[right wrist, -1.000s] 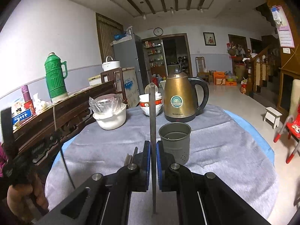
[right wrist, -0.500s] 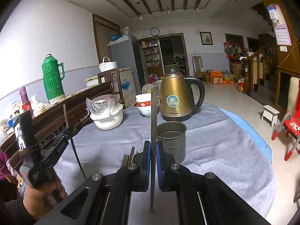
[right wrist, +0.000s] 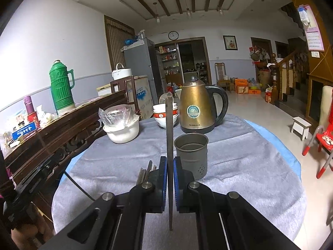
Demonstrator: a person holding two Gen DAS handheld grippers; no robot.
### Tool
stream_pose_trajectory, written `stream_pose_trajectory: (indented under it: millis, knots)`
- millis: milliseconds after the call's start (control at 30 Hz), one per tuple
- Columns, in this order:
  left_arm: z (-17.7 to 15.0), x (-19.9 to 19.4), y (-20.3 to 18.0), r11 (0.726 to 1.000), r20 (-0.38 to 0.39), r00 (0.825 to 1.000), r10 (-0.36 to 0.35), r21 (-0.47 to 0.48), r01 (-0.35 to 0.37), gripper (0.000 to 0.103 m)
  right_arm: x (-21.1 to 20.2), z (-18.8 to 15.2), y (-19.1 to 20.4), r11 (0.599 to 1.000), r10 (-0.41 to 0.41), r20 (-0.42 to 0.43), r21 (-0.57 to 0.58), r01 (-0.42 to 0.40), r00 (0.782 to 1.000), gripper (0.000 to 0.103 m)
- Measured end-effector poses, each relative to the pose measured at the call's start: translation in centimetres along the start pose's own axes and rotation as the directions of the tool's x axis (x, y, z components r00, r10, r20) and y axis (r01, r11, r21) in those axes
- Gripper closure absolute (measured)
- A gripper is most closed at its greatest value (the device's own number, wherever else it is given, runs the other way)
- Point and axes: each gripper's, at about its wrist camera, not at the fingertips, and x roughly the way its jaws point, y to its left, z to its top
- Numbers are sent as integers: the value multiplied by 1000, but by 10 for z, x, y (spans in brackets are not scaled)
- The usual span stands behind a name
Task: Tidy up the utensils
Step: 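Carry both upright chopsticks over the grey perforated holder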
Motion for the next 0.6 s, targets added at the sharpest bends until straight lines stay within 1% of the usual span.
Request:
stream_pose_trajectory:
  millis: [200,367,600]
  knots:
    - [-3,-9,0,1000,-19,1000,-16,-4,15,96,-7,-3,-2,1000,-1,-3,11,1,1000,97]
    - [-6,-16,2,1000,-19,1000,-20,-13,19,96,-12,-5,-4,1000,-1,1,22,1,1000,97]
    - [4,-24,3,999,13,999,-34,-25,34,96,-22,-1,-8,999,0,31,37,-1,1000,97]
